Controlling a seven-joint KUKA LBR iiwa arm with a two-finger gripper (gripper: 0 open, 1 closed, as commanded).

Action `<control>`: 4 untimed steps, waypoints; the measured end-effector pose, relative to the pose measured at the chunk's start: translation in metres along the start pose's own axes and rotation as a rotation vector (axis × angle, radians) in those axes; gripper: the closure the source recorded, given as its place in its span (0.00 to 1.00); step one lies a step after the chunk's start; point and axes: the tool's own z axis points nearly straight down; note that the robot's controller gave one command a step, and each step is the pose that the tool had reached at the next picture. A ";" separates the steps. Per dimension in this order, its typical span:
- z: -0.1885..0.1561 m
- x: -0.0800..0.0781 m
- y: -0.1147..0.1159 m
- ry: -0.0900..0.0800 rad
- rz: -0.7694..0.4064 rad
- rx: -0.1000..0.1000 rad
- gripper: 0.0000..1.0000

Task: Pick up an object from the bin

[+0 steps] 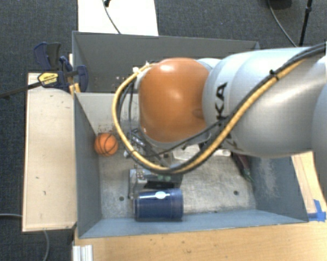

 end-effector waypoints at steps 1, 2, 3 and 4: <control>-0.004 -0.002 -0.001 -0.008 0.005 -0.002 0.00; 0.040 -0.016 -0.018 -0.015 0.006 -0.005 0.00; 0.100 -0.030 -0.059 -0.016 0.170 -0.004 1.00; 0.102 -0.028 -0.059 -0.009 0.175 -0.003 0.00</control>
Offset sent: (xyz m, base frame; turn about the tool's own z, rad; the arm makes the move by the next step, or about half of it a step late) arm 0.0259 -0.0373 -0.0909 0.0128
